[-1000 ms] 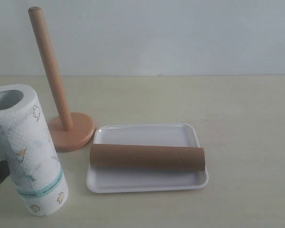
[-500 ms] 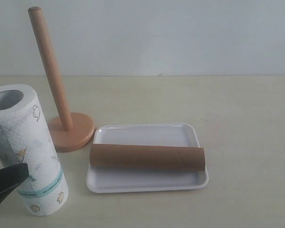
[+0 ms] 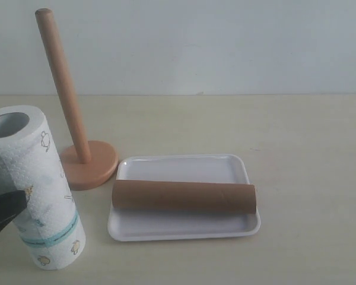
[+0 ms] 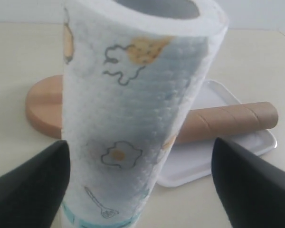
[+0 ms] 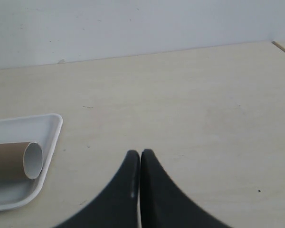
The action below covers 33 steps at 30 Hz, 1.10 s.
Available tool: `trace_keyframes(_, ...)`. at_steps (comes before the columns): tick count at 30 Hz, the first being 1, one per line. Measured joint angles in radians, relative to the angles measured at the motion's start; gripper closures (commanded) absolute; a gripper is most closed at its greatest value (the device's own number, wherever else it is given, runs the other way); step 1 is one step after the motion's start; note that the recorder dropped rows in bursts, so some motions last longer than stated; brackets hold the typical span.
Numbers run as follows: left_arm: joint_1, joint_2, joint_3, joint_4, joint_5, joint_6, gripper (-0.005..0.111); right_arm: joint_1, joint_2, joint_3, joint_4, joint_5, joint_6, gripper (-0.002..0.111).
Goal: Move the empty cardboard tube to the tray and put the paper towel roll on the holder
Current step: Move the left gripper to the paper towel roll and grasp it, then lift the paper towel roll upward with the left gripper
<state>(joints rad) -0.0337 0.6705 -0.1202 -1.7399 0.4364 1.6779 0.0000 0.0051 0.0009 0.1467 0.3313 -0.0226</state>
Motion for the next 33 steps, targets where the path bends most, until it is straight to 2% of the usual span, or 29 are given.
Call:
trace_keyframes(8, 0.000, 0.021, -0.010, 0.000, 0.041, 0.020, 0.030, 0.000, 0.000, 0.000, 0.000, 0.000, 0.000, 0.109)
trace_keyframes(23, 0.000, 0.236, -0.093, 0.000, 0.044, 0.065, 0.030, 0.000, 0.000, 0.000, 0.000, 0.000, 0.000, 0.109)
trace_keyframes(33, 0.000, 0.247, -0.121, 0.000, 0.005, 0.086, 0.030, 0.000, 0.000, 0.000, 0.000, 0.000, 0.000, 0.109)
